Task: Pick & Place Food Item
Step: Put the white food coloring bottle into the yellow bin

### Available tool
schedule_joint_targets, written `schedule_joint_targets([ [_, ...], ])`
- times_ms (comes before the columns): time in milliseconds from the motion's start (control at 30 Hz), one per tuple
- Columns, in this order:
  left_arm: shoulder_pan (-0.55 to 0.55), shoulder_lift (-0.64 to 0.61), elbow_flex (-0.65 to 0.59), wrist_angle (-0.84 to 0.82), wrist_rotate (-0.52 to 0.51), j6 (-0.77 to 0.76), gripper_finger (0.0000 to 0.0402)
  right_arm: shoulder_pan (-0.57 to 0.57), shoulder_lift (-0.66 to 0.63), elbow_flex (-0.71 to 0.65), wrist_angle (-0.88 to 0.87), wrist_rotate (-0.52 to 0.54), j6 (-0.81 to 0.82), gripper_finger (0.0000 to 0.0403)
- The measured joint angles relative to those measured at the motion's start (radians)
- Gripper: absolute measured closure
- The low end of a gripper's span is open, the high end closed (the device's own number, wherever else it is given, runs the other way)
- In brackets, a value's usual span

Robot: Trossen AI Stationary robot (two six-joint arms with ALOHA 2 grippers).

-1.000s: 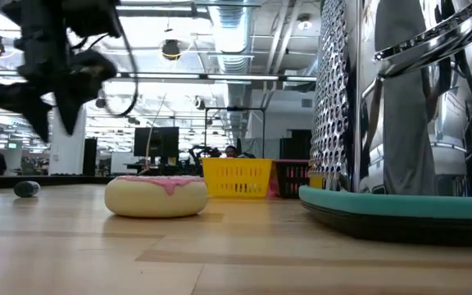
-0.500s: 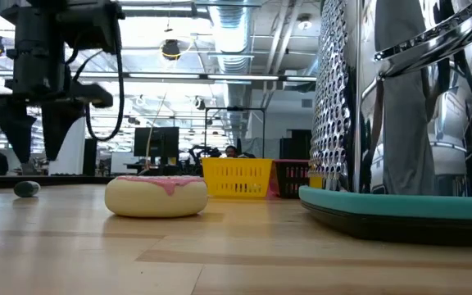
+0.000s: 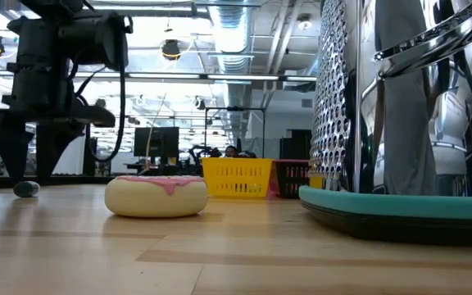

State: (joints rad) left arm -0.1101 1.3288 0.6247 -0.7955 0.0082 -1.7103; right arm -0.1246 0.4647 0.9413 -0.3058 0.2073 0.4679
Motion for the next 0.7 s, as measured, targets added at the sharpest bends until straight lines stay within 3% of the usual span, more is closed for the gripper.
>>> schedule_joint_targets([
  [367, 0.006, 0.116, 0.005, 0.086, -0.019, -0.004, 0.0275, 0.000, 0.000, 0.000, -0.002, -0.001, 0.003, 0.0255],
  [700, 0.006, 0.128, 0.003, 0.099, -0.046, -0.007, 0.0316, 0.001, 0.000, 0.000, -0.002, -0.005, 0.004, 0.0255],
])
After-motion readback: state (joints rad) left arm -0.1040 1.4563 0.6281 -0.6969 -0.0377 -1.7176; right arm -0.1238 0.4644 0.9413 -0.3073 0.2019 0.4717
